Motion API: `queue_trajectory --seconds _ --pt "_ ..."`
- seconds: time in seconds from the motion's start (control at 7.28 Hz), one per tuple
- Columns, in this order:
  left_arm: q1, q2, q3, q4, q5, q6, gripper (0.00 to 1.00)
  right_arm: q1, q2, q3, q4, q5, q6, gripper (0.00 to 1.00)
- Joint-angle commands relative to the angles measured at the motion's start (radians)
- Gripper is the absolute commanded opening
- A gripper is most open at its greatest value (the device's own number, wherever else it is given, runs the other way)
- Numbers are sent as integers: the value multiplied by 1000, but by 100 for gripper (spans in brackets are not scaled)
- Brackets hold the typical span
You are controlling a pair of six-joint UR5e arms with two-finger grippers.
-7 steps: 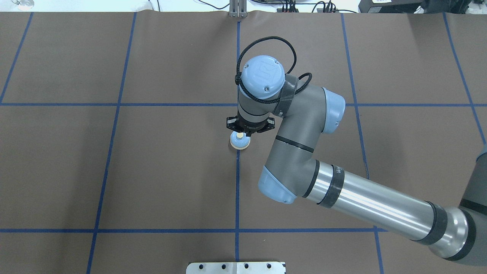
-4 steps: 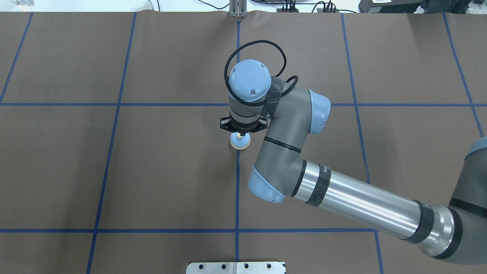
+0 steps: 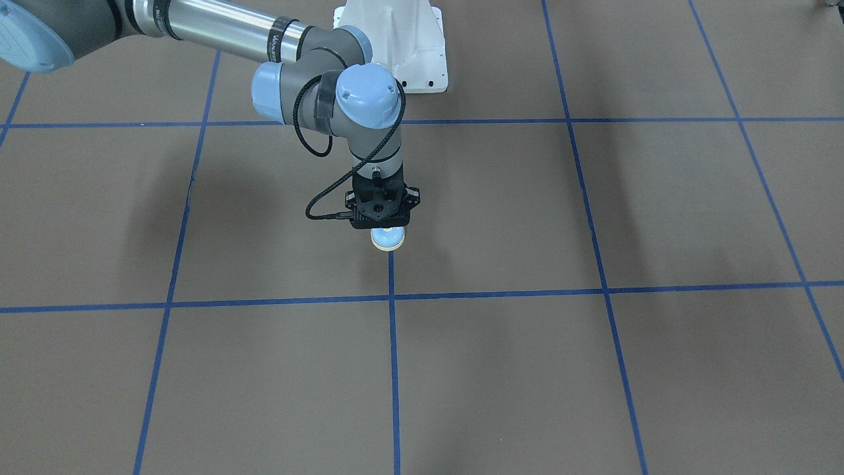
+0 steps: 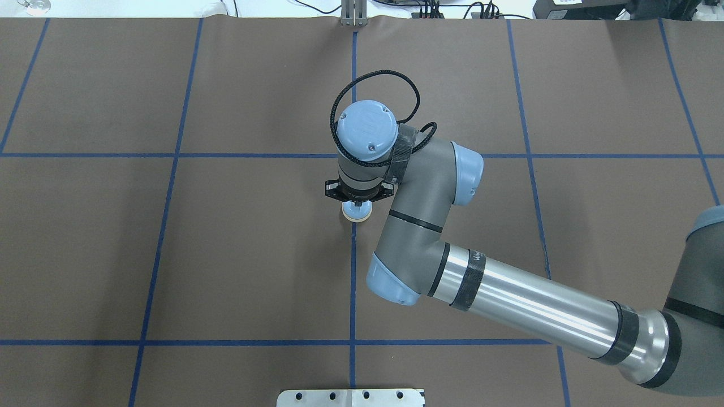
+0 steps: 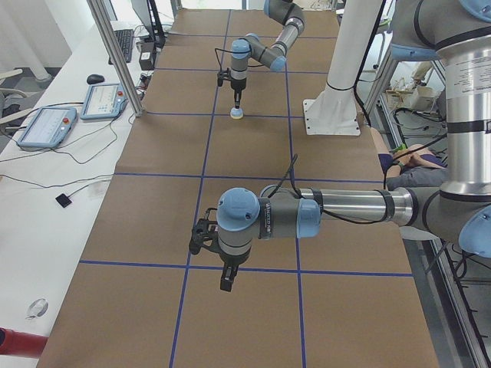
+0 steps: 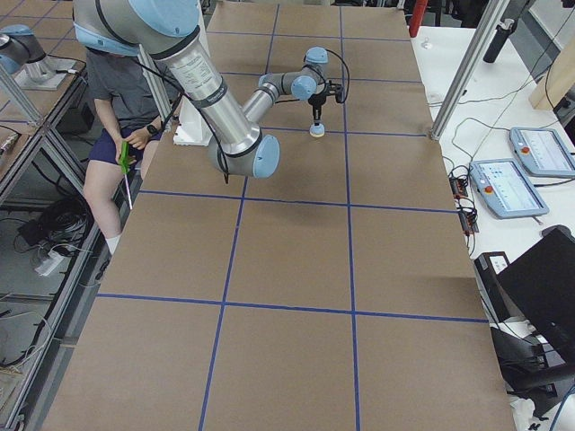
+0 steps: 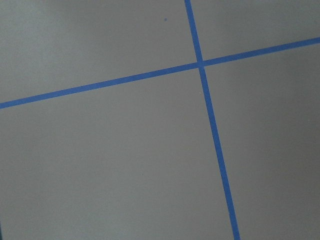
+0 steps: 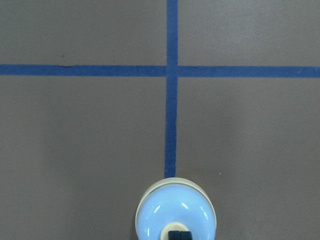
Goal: Place and press bell with both arms
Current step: 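Press down on the bell's button with the right gripper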
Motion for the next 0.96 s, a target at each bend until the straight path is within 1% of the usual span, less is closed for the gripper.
queue_trajectory --seconds 0.0,0.41,0.69,0.82 --pt "0 -2 0 0 0 -2 100 -3 1 -5 0 -1 1 0" --pt "2 -2 0 0 0 -2 100 -2 18 -3 0 2 1 0" --pt "0 -2 0 0 0 -3 100 11 19 14 -4 13 0 0" --pt "3 -2 2 0 0 -6 100 29 13 40 -8 31 0 0"
